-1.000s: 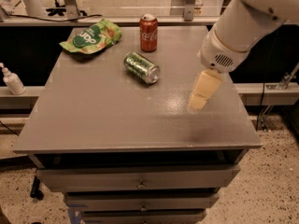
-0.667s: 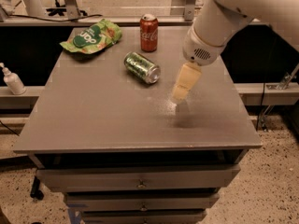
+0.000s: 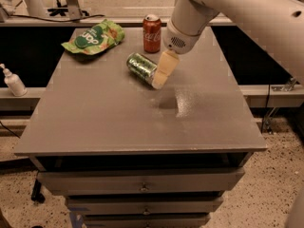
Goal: Place green can upright
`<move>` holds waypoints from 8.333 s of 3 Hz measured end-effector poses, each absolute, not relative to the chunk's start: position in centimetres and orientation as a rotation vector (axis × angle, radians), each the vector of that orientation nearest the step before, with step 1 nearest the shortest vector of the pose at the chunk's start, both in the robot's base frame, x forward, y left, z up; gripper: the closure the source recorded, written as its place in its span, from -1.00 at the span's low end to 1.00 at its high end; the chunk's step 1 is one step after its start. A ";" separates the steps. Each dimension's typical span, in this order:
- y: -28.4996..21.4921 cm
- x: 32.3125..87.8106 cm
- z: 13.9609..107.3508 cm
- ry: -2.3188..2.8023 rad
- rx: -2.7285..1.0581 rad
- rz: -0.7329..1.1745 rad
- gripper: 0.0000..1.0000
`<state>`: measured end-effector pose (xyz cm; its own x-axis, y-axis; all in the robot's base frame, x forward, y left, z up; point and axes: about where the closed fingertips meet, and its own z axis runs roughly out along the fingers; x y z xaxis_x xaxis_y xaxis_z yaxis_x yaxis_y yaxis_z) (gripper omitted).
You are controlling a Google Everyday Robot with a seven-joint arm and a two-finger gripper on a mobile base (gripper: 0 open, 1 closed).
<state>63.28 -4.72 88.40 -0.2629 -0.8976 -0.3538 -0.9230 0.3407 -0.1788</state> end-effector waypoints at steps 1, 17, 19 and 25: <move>-3.3 65.6 87.5 2.288 -1.529 0.112 -1.00; -6.9 67.4 94.2 1.813 -1.379 0.446 1.00; -10.1 66.8 94.3 1.634 -1.282 0.607 1.00; -10.9 67.0 91.2 1.305 -0.975 0.841 1.00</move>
Offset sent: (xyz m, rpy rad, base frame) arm 0.0373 0.0442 -0.0317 0.0469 0.1064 -0.2178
